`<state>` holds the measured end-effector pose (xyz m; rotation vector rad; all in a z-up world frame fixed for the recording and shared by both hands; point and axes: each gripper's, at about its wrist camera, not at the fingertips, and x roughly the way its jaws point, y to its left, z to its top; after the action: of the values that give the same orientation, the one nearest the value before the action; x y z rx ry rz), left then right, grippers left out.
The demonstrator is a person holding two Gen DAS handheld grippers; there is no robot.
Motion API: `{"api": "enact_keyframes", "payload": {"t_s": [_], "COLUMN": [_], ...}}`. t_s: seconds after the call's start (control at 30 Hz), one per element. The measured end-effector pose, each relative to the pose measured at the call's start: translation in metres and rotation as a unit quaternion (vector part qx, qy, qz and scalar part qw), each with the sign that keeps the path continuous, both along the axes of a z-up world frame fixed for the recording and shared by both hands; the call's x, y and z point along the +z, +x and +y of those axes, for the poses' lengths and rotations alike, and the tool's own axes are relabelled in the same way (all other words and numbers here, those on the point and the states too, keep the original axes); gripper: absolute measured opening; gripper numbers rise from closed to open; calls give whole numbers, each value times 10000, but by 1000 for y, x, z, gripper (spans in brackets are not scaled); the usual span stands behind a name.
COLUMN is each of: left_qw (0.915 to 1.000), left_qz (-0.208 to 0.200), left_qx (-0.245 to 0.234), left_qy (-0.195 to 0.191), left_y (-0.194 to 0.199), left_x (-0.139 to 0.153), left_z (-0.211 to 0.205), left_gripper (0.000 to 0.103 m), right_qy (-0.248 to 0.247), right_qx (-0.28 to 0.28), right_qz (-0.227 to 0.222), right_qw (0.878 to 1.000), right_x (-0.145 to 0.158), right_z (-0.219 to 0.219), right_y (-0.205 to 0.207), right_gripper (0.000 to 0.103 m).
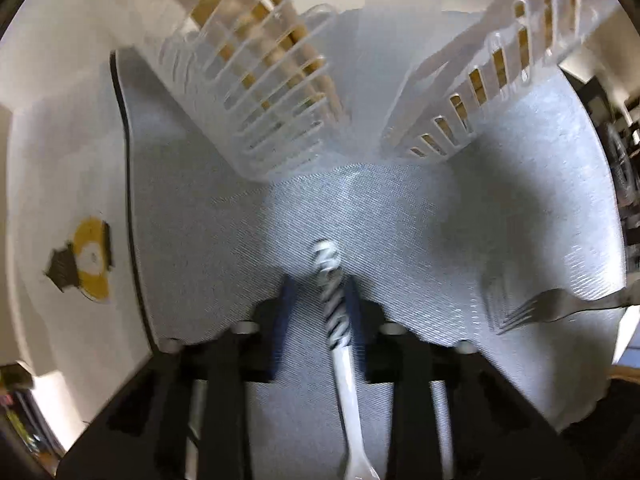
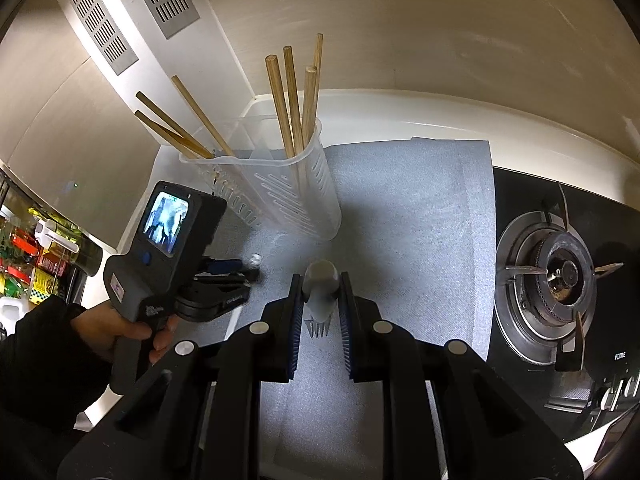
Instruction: Organize utensils
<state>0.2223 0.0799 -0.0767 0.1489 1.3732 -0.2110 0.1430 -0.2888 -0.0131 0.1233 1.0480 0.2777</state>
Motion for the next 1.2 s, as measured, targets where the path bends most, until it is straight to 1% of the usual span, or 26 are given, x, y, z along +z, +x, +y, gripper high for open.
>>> {"api": "enact_keyframes", "payload": {"t_s": [0.1,0.17,0.23,0.33,0.47,0.53,0.63,0.73,0.77,0.8,0.9,1.2], "left_qw": [9993,9984,9957,9900,9815,9779,9742,9730,9726,9723,9713,9658], "left_qz": [161,39,-183,-637,-1166,-1366,-1571,-1656,-1666,-1687,-1765,-2134], "left_qx": [157,137,146,108,31,26,55,60,62,60,47,45], "left_qy": [-309,-549,-899,-1258,-1516,-1585,-1622,-1609,-1620,-1619,-1592,-1469], "left_y": [0,-6,-15,-31,-57,-70,-81,-80,-80,-81,-82,-89], "left_x": [1,11,34,72,117,133,144,149,152,154,155,190], "left_z": [9,17,28,39,55,56,59,57,67,72,69,75], "left_gripper": [10,10,10,10,10,10,9,9,5,5,5,5], "right_qy": [-3,0,-5,2,23,35,36,33,32,29,20,34], "right_qx": [-13,-18,-37,-14,76,177,316,410,421,434,465,608], "right_qz": [4,-7,-16,-44,-133,-223,-314,-390,-408,-434,-557,-1030], "right_qw": [10000,10000,10000,10000,9999,9996,9990,9984,9983,9981,9974,9928], "right_x": [0,1,1,2,8,13,18,22,24,25,33,69], "right_z": [1,0,0,1,5,10,18,24,26,27,29,38], "right_y": [0,0,1,0,-2,-4,-7,-9,-10,-10,-12,-14], "right_gripper": [18,18,18,18,18,18,18,18,18,18,18,18]}}
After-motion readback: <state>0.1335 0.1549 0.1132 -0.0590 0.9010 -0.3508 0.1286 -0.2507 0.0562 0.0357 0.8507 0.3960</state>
